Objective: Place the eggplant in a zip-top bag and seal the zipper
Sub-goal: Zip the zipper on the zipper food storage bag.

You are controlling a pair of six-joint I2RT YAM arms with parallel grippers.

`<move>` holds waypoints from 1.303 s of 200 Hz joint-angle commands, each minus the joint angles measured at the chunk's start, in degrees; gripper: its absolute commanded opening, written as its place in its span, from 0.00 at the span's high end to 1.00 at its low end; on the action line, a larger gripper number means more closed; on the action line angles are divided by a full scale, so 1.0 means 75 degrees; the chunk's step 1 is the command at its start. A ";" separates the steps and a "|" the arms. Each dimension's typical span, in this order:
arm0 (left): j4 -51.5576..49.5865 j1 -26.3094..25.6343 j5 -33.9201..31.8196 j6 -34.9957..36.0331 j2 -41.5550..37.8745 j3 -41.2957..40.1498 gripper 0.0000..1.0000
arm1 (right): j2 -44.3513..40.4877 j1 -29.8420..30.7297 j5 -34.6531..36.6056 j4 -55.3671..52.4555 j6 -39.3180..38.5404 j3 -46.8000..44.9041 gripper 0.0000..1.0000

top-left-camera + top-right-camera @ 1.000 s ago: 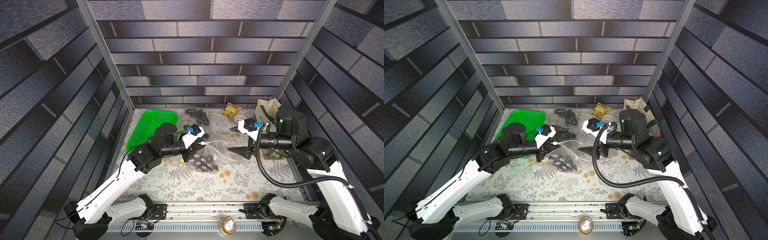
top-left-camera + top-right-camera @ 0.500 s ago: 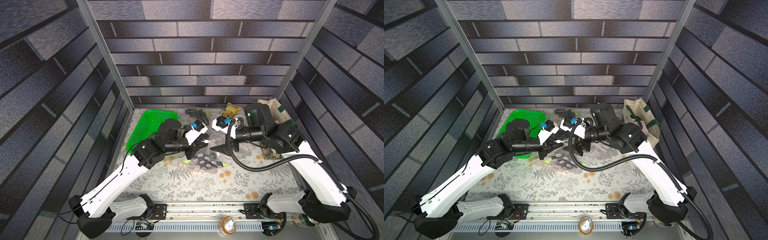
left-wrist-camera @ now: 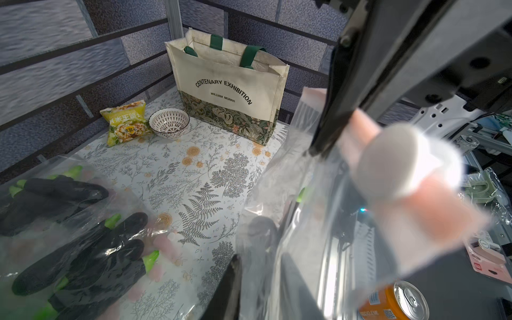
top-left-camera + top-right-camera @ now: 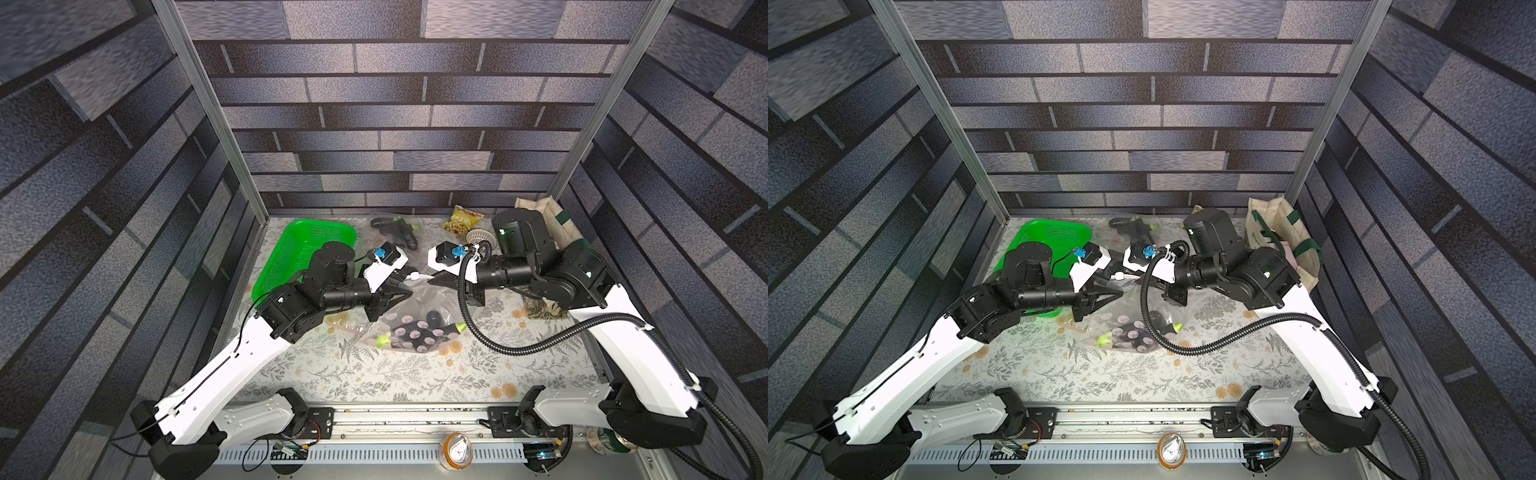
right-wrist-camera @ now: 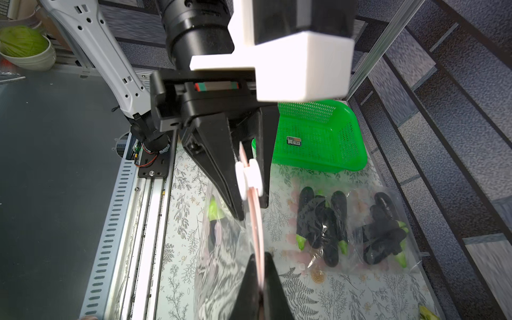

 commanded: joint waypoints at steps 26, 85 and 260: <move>0.0322 0.0275 0.0021 -0.0413 -0.0574 -0.1333 0.82 | -0.0148 0.0039 -0.0179 -0.0244 -0.0092 0.0458 1.00; 0.0750 0.0879 -0.0079 -0.0738 -0.1516 -0.2822 0.63 | -0.0125 -0.0270 -0.0756 -0.0407 -0.0094 0.0732 1.00; 0.0725 -0.0447 0.0485 0.0327 -0.0036 0.0376 0.49 | 0.0233 -0.0488 -0.2337 -0.0082 0.0066 -0.0554 1.00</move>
